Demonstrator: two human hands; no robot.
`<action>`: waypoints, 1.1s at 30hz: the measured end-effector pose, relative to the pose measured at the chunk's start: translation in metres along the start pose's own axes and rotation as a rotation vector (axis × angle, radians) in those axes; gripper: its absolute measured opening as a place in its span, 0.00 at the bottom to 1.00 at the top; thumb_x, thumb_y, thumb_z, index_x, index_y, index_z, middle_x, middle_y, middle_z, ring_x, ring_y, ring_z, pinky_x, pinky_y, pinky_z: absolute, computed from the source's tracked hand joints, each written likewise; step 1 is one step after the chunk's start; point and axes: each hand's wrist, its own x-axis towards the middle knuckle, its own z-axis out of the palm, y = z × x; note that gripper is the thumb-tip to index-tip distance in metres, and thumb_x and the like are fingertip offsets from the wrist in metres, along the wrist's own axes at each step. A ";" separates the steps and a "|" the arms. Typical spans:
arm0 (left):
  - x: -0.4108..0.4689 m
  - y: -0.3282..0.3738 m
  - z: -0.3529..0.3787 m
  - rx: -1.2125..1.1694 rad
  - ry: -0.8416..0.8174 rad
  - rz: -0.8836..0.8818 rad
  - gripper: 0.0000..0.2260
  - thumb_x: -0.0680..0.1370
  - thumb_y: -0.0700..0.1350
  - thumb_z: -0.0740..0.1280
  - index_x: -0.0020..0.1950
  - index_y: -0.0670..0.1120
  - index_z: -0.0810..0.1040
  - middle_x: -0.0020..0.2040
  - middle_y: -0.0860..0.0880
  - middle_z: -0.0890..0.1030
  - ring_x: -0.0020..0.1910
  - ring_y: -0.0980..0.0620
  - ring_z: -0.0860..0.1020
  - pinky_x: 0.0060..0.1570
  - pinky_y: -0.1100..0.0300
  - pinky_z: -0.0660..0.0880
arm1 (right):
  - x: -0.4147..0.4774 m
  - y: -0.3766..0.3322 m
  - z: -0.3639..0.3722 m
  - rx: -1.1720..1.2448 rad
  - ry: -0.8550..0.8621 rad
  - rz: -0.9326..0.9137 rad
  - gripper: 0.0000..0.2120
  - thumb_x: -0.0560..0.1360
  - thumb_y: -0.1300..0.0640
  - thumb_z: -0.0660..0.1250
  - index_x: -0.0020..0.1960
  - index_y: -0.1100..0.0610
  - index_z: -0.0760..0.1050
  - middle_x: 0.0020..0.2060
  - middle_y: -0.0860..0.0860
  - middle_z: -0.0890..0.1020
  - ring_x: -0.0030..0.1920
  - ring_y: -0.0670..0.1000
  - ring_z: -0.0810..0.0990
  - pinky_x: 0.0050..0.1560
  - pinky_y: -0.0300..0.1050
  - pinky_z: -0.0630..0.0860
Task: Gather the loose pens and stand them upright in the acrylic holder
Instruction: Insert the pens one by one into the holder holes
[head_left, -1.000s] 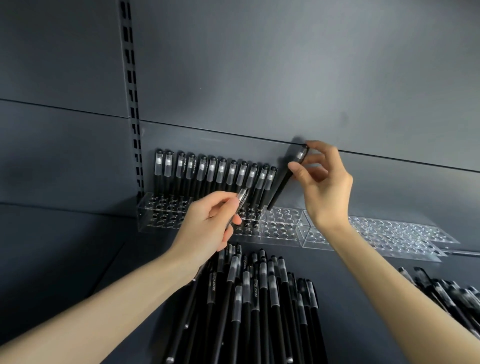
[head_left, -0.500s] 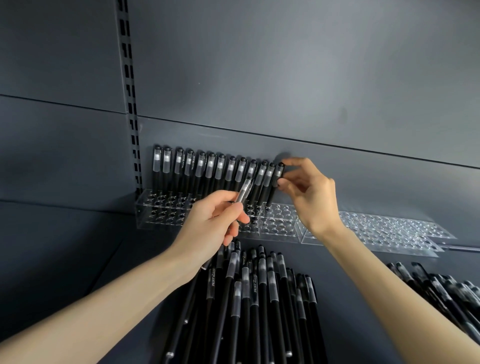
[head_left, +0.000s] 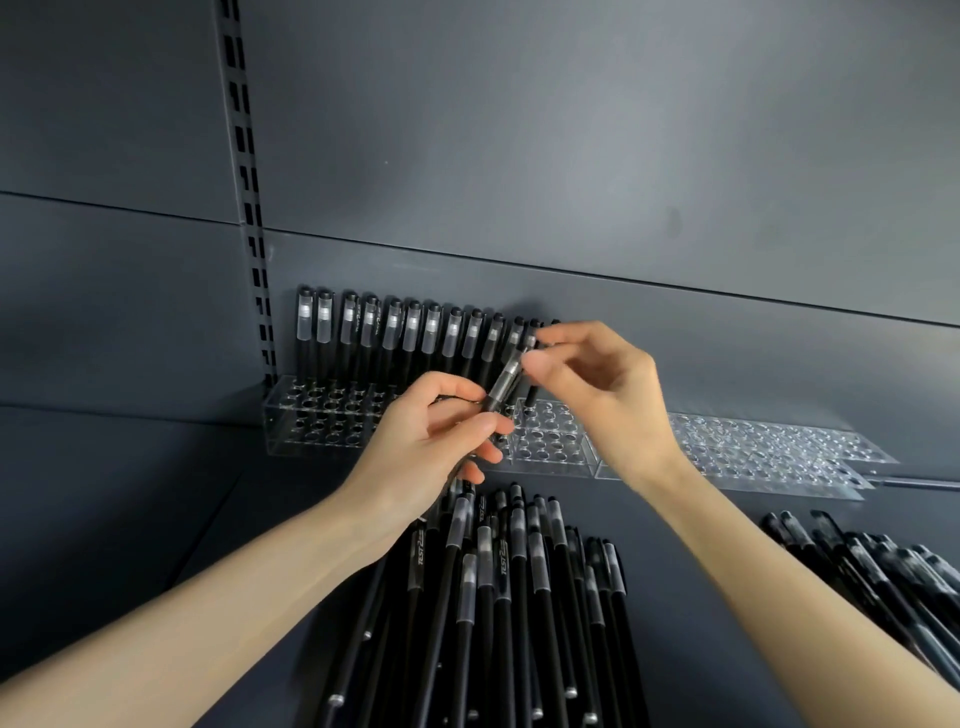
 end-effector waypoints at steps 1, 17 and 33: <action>-0.001 0.000 0.001 -0.012 -0.011 0.000 0.08 0.78 0.36 0.65 0.57 0.41 0.72 0.45 0.46 0.84 0.37 0.53 0.80 0.36 0.61 0.76 | -0.002 -0.002 0.002 0.044 -0.057 0.010 0.10 0.70 0.60 0.72 0.50 0.54 0.77 0.33 0.46 0.83 0.36 0.44 0.81 0.41 0.36 0.75; 0.006 -0.028 -0.010 1.262 -0.124 0.210 0.38 0.69 0.66 0.33 0.75 0.58 0.59 0.73 0.58 0.57 0.72 0.58 0.48 0.72 0.48 0.36 | 0.028 0.000 -0.035 -0.211 0.342 -0.164 0.15 0.72 0.62 0.73 0.47 0.45 0.71 0.38 0.44 0.80 0.37 0.45 0.81 0.45 0.40 0.76; 0.007 -0.028 -0.010 1.327 -0.180 0.152 0.29 0.77 0.65 0.36 0.76 0.58 0.53 0.75 0.58 0.53 0.74 0.57 0.45 0.72 0.46 0.35 | 0.024 0.036 -0.024 -0.400 0.156 -0.119 0.12 0.74 0.65 0.69 0.54 0.53 0.77 0.38 0.42 0.79 0.40 0.43 0.80 0.45 0.31 0.75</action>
